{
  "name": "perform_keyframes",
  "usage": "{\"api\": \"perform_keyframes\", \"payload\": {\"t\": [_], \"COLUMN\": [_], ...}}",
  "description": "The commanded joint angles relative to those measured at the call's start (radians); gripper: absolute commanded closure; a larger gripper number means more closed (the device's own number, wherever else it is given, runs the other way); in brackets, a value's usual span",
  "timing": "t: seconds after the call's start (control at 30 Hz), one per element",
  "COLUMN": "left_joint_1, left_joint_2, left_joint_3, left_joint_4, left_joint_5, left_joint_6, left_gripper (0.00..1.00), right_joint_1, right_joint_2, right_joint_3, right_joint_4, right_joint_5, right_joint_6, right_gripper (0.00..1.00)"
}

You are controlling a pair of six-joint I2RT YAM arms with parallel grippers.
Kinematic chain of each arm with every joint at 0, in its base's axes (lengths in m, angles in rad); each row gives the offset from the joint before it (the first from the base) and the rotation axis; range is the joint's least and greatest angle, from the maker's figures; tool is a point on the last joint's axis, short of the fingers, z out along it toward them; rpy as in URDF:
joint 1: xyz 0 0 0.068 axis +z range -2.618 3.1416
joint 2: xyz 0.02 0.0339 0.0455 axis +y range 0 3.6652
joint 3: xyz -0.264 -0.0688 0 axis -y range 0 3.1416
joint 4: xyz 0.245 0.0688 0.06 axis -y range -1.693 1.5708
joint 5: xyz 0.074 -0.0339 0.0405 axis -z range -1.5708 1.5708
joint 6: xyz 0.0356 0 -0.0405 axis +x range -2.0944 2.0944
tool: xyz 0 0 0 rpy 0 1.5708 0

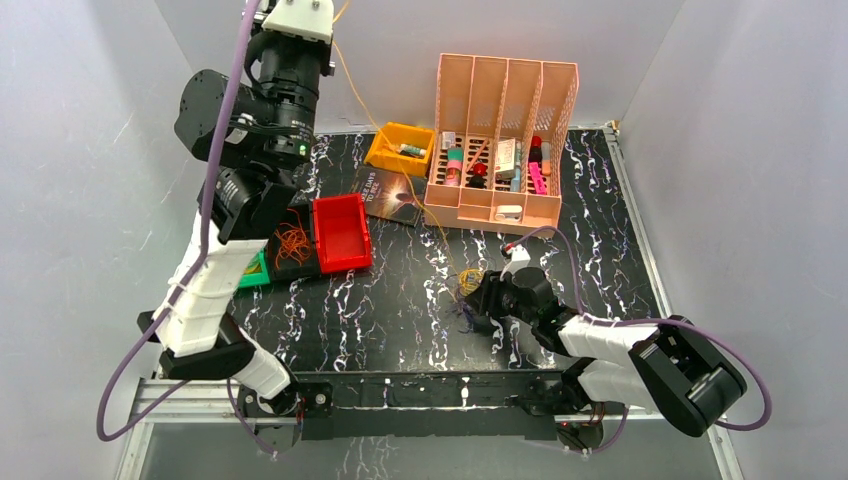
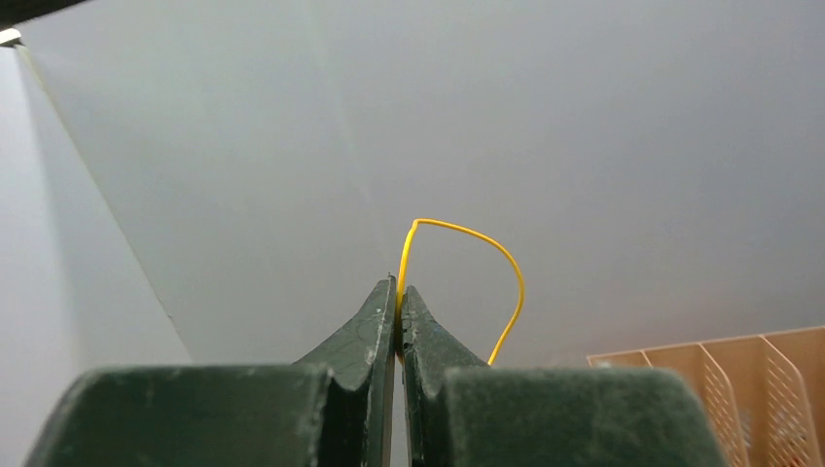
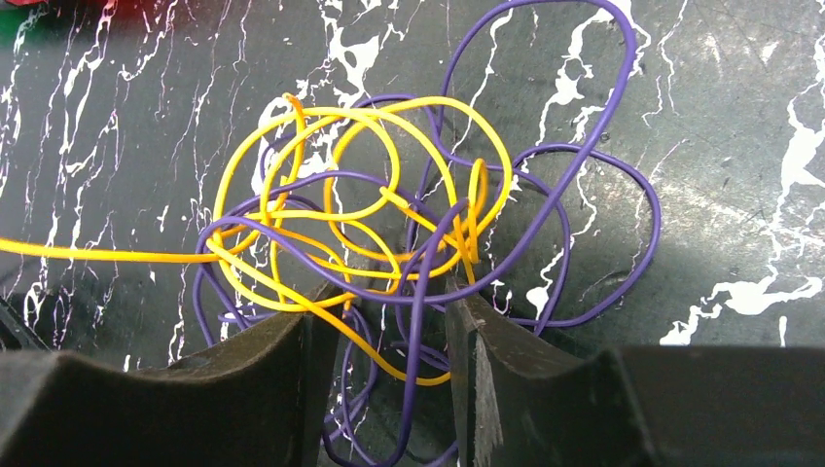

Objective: Untangle the cables

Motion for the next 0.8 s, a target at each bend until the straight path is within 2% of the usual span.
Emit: {"api": "perform_keyframes", "payload": {"t": [0.0, 0.37, 0.6, 0.77], "left_joint_1": [-0.003, -0.002, -0.002, -0.003], "left_joint_2": [0.024, 0.066, 0.075, 0.044], "left_joint_3": [0.064, 0.091, 0.161, 0.079], "left_joint_4": [0.184, 0.370, 0.390, 0.345], "left_joint_5": [-0.036, -0.039, -0.007, -0.017], "left_joint_6": [0.195, 0.471, 0.505, 0.455], "left_gripper": [1.00, 1.00, 1.00, 1.00], "right_joint_1": [-0.001, 0.000, -0.001, -0.002], "right_joint_2": [0.018, 0.059, 0.072, 0.009], "right_joint_3": [-0.015, 0.005, 0.015, 0.023], "right_joint_4": [-0.030, -0.048, -0.080, -0.081], "right_joint_5": [0.017, 0.023, 0.021, -0.016], "right_joint_6": [-0.010, -0.004, 0.017, 0.000], "right_gripper": [0.48, 0.46, 0.45, 0.39]}}
